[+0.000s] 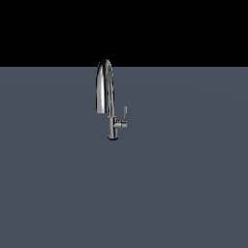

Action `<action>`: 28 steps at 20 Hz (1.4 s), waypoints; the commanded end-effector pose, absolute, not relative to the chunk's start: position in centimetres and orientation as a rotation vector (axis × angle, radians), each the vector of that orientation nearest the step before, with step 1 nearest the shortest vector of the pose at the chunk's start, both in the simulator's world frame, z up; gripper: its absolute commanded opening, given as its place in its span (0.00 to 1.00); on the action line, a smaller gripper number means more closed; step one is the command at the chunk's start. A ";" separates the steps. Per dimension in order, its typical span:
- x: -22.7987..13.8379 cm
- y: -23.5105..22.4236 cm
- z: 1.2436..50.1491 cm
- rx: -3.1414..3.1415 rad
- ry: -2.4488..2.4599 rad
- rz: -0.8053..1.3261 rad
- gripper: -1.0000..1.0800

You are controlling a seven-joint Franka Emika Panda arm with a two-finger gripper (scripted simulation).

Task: Turn on the faucet by rotating a designated handle.

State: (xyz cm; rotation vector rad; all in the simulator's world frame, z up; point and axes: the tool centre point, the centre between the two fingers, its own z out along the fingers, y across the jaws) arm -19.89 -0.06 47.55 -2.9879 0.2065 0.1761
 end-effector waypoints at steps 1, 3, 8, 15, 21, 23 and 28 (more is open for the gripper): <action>-18.5 0.0 47.0 -2.948 0.256 0.224 0.00; -17.3 0.0 46.6 -2.913 0.296 0.262 0.00; -14.4 0.0 45.3 -2.820 0.394 0.357 0.00; -10.4 -0.3 43.1 -2.676 0.525 0.485 0.00; -7.0 -0.6 40.7 -2.538 0.633 0.590 0.00; -6.0 -0.7 39.9 -2.489 0.667 0.624 0.00; -3.4 -1.1 37.5 -2.360 0.751 0.708 0.00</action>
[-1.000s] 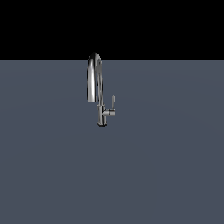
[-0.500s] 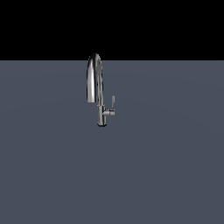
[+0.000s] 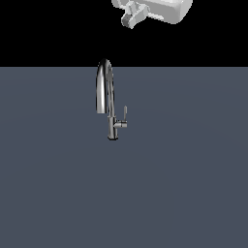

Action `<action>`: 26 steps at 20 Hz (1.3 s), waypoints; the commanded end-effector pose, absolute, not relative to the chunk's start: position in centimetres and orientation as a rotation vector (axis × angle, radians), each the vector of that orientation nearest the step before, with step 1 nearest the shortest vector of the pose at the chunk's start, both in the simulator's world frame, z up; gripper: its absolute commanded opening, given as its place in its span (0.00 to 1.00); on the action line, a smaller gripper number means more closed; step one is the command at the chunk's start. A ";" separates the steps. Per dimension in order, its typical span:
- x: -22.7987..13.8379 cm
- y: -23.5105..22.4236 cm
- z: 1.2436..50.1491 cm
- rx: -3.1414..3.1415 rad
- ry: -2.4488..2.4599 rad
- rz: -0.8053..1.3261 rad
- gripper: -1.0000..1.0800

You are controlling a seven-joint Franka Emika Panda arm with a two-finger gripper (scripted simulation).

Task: Turn on the faucet by rotating a designated handle.

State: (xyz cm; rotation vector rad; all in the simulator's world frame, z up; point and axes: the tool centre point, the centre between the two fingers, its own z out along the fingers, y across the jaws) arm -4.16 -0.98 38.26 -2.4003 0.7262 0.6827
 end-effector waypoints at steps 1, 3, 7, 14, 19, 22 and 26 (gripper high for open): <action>-2.9 -1.2 37.0 -2.333 0.768 0.724 0.00; -1.9 -1.3 35.9 -2.277 0.800 0.757 0.00; 0.1 -1.7 33.6 -2.159 0.864 0.821 0.00; 3.2 -2.1 29.0 -1.930 0.974 0.931 0.00; 5.2 -2.2 25.0 -1.743 1.050 1.008 0.00; 6.2 -2.2 22.4 -1.621 1.094 1.052 0.00; 7.2 -2.0 19.1 -1.471 1.144 1.101 0.00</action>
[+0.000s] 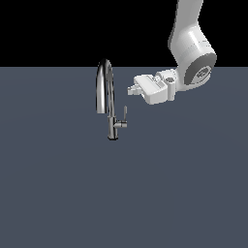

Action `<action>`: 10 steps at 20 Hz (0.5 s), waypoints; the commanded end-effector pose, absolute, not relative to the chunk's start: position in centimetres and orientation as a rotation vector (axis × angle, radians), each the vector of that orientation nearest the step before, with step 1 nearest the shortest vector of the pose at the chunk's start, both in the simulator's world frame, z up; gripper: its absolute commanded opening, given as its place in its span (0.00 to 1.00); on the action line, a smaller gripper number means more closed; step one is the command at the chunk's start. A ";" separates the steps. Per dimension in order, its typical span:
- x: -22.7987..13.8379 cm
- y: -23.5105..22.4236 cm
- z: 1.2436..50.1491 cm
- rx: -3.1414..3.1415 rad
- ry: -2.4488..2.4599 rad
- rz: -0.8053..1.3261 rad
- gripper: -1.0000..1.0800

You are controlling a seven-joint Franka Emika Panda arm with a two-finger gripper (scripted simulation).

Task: Turn on the faucet by rotating a designated handle.

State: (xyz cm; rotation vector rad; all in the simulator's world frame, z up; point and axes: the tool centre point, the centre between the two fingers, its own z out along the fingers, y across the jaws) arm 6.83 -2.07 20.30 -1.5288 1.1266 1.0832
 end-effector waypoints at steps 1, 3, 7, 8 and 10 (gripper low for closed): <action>7.4 -1.9 18.4 -1.437 1.154 1.111 0.00; 7.8 -1.7 17.0 -1.376 1.173 1.129 0.00; 8.2 -1.2 14.8 -1.275 1.201 1.157 0.00; 8.3 -1.1 14.4 -1.254 1.206 1.162 0.00; 8.5 -0.9 13.6 -1.220 1.214 1.170 0.00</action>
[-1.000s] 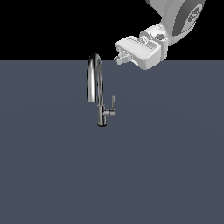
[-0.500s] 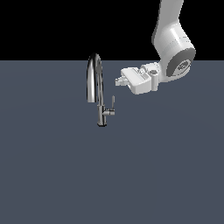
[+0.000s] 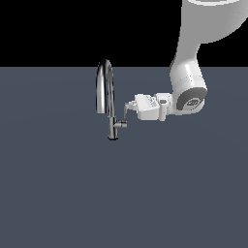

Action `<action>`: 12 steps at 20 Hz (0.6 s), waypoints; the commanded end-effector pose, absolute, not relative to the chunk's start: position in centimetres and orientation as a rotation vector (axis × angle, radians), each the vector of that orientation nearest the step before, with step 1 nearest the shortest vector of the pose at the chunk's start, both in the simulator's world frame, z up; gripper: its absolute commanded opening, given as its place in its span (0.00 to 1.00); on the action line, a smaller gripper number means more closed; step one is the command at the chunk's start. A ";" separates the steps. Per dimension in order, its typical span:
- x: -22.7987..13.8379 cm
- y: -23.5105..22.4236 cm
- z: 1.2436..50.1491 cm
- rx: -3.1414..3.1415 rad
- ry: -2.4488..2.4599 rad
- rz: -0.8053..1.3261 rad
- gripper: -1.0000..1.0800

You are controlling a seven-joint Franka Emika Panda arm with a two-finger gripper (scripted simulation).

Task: Turn on the faucet by rotating a designated handle.

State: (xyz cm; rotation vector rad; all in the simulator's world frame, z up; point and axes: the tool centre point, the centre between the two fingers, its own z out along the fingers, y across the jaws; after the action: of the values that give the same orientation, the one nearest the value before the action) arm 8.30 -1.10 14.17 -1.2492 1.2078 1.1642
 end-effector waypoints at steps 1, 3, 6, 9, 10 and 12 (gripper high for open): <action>8.5 -0.9 13.3 -1.207 1.218 1.174 0.00; 8.6 -0.7 12.9 -1.186 1.223 1.179 0.00; 8.6 -0.6 12.6 -1.173 1.226 1.182 0.00; 8.6 -0.6 12.7 -1.181 1.224 1.180 0.00; 8.6 -0.6 12.8 -1.184 1.223 1.179 0.00; 8.6 -0.6 12.8 -1.185 1.222 1.179 0.00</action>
State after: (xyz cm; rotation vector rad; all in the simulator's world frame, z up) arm 8.58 -0.64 12.79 -1.1835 1.2229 1.1793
